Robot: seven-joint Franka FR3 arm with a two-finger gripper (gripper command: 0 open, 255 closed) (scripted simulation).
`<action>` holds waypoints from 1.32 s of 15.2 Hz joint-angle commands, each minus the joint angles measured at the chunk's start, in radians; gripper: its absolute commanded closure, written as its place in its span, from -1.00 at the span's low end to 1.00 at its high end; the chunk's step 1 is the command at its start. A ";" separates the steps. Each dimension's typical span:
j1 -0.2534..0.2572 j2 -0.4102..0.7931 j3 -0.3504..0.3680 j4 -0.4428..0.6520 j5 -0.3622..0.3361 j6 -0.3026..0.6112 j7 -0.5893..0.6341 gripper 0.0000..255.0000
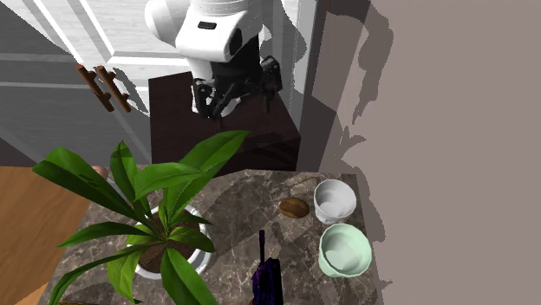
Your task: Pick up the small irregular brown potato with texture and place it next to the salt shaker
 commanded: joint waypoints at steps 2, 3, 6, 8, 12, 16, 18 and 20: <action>0.018 0.079 0.003 -0.021 0.002 0.084 -0.038 -1.00; 0.025 0.109 0.005 -0.025 0.003 0.113 -0.050 -1.00; 0.043 0.206 0.012 -0.031 0.005 0.200 -0.084 -1.00; 0.054 0.275 0.018 -0.030 0.005 0.256 -0.106 -1.00; 0.073 0.418 0.031 -0.014 0.003 0.361 -0.147 -1.00; 0.090 0.567 0.048 0.017 -0.007 0.456 -0.182 -1.00; 0.098 0.643 0.056 0.039 -0.017 0.499 -0.196 -1.00; 0.107 0.719 0.063 0.064 -0.029 0.538 -0.208 -1.00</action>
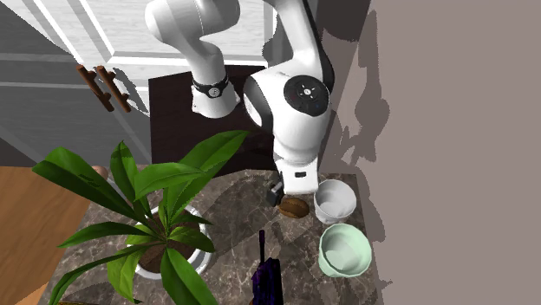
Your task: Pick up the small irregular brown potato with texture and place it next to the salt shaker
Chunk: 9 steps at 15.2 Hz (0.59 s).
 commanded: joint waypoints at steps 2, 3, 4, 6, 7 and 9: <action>0.014 0.118 0.009 0.040 -0.022 0.060 -0.017 -1.00; 0.020 0.156 0.011 0.056 -0.030 0.077 -0.022 -1.00; 0.026 0.194 0.012 0.072 -0.039 0.093 -0.026 -1.00; 0.039 0.270 0.013 0.108 -0.058 0.121 -0.033 -1.00; 0.047 0.308 0.014 0.127 -0.067 0.134 -0.037 -1.00; 0.055 0.357 0.011 0.148 -0.078 0.156 -0.039 -1.00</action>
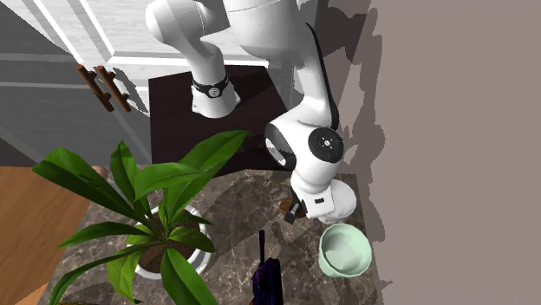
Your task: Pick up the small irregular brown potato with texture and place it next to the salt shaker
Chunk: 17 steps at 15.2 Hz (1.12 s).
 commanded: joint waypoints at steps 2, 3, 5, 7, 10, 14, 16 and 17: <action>0.010 0.050 -0.005 0.012 -0.010 0.036 0.004 -1.00; 0.012 0.063 -0.007 0.015 -0.011 0.046 0.006 -1.00; 0.015 0.091 -0.011 0.021 -0.015 0.067 0.008 -1.00; 0.018 0.112 -0.014 0.027 -0.018 0.083 0.010 -1.00; 0.018 0.112 -0.014 0.027 -0.017 0.083 0.010 -1.00; 0.018 0.112 -0.014 0.027 -0.017 0.082 0.010 -1.00; 0.018 0.112 -0.014 0.027 -0.017 0.082 0.010 1.00; 0.018 0.112 -0.014 0.027 -0.017 0.082 0.010 1.00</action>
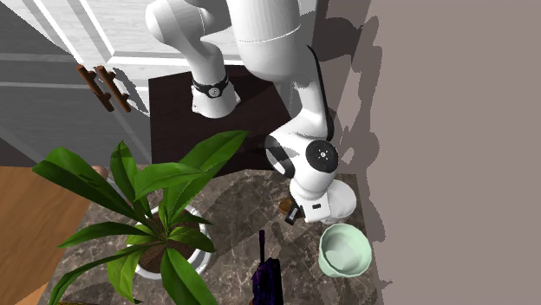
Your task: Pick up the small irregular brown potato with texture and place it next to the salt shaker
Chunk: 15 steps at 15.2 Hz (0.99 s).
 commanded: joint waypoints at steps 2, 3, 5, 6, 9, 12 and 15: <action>0.000 0.000 0.000 0.000 0.000 0.000 0.000 1.00; 0.000 0.000 0.000 0.000 0.000 0.000 0.000 1.00; 0.000 0.000 0.000 0.000 0.000 0.000 0.000 1.00; 0.000 0.000 0.000 0.000 0.000 0.000 0.000 1.00; -0.002 -0.015 0.002 -0.006 0.001 -0.009 -0.001 1.00; -0.007 -0.058 0.009 -0.022 0.006 -0.037 -0.005 1.00; -0.012 -0.101 0.015 -0.036 0.012 -0.066 -0.009 1.00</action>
